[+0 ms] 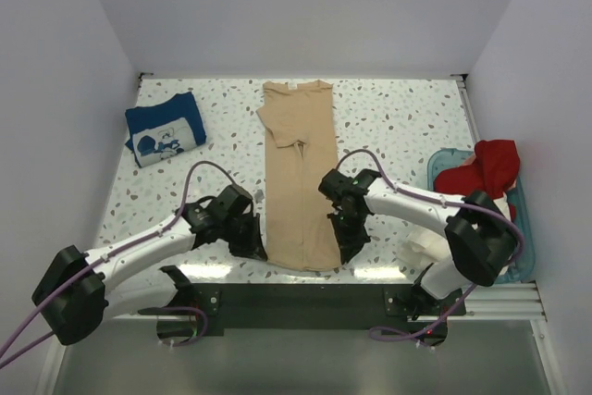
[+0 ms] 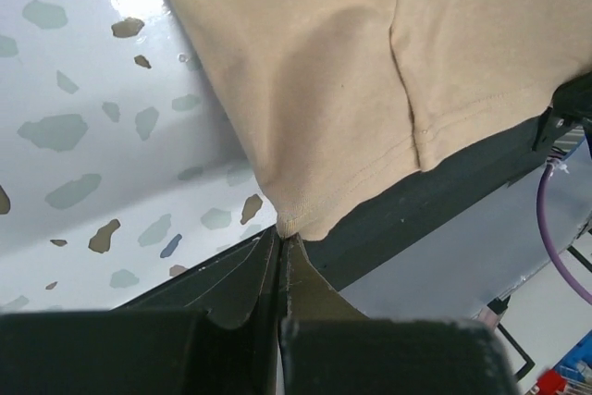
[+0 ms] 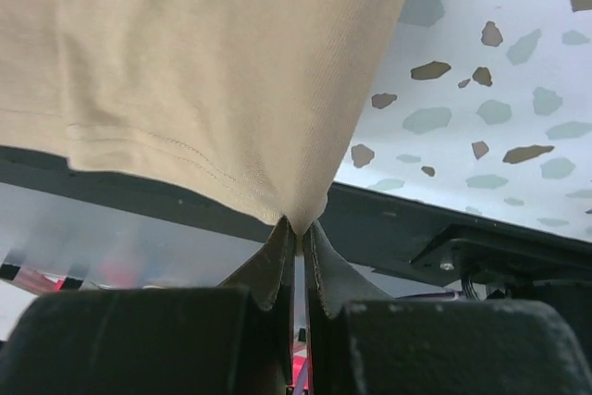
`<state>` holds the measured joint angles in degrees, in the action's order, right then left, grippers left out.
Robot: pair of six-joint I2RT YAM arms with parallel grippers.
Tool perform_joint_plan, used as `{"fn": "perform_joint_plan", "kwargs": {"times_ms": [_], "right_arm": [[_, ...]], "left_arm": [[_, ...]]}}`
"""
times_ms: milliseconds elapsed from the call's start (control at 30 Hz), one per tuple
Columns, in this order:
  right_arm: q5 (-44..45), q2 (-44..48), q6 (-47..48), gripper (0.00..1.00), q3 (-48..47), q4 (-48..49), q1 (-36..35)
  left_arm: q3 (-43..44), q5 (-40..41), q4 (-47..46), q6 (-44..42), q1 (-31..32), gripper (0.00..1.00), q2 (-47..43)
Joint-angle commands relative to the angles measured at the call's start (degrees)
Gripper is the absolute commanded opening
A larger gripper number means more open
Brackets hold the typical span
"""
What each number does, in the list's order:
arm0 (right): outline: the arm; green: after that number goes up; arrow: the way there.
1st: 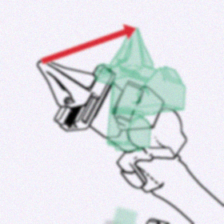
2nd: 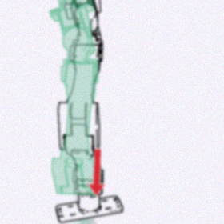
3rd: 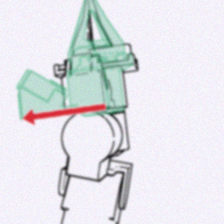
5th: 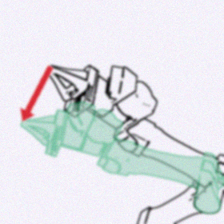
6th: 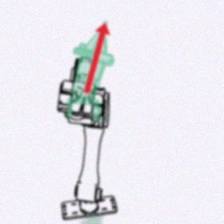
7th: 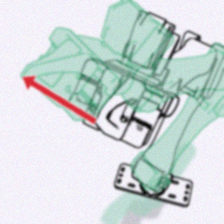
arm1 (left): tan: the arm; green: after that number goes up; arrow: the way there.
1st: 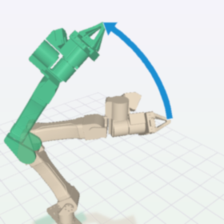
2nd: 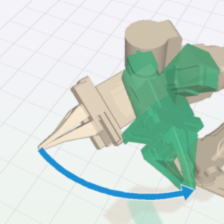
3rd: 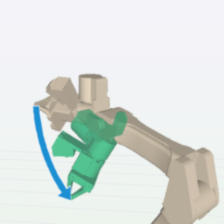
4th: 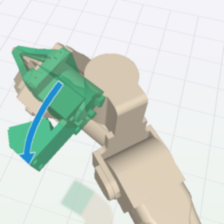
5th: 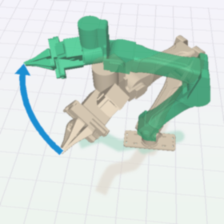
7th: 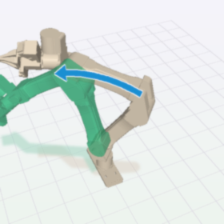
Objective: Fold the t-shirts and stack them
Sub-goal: Fold the tshirt
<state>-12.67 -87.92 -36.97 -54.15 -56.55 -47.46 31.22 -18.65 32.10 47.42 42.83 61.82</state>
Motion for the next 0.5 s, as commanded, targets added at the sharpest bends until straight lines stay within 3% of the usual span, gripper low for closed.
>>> {"fn": "perform_joint_plan", "kwargs": {"times_ms": [0, 267, 467], "right_arm": [[2.55, 1.35, -1.17, 0.00, -5.77, -6.45, 0.35], [3.70, 0.47, -1.70, 0.00, -10.53, -4.53, 7.20], [4.57, -5.58, -0.30, 0.00, -16.68, -1.81, 10.90]], "left_arm": [[4.53, 0.98, 2.18, -0.22, -0.03, 0.00, 1.28], [12.89, 7.05, 2.01, -4.79, -2.30, 0.00, 7.52], [18.95, 12.24, -0.19, -9.09, -6.35, 0.00, 13.49]]}}
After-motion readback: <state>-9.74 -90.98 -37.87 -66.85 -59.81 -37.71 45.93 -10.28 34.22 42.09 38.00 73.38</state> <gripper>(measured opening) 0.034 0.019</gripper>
